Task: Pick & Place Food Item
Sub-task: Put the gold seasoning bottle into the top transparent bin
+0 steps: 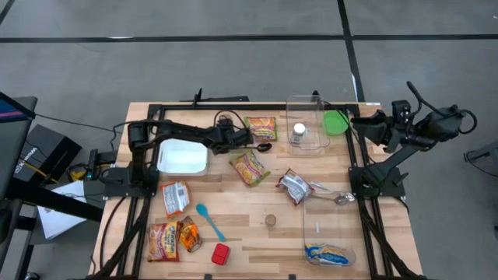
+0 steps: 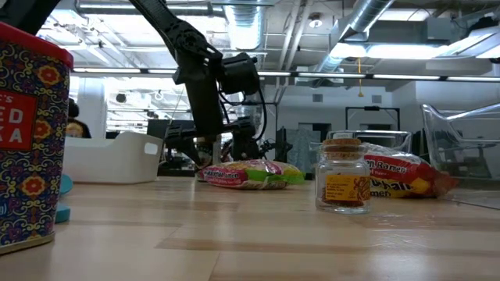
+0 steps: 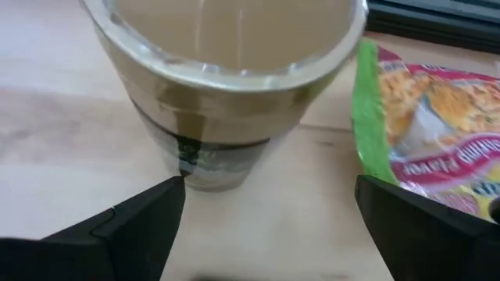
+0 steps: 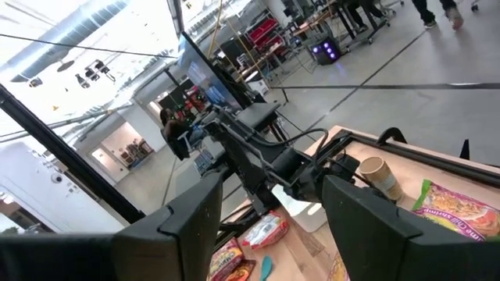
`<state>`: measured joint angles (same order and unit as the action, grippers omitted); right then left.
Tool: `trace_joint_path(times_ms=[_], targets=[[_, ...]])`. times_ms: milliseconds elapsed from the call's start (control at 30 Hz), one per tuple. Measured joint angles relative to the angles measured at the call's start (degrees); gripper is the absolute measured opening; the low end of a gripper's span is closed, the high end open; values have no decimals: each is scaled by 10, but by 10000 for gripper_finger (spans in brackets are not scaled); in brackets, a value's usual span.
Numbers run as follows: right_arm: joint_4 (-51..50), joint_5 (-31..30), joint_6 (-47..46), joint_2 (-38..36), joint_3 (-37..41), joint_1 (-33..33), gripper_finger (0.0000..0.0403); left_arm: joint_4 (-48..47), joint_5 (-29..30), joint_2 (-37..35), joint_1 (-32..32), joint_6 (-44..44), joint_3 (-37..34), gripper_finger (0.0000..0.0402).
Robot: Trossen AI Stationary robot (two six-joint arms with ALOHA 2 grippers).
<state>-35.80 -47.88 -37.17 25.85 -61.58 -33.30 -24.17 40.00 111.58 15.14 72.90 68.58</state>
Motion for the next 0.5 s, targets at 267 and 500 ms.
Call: trace_joint_path(times_ms=[267,500], targets=[[0,-1,1,-1,0,0,216,-1,21,0,14,-26,0,369],[0,-1,1,0,0,0,216,14,29,36,12,-26,0,369]])
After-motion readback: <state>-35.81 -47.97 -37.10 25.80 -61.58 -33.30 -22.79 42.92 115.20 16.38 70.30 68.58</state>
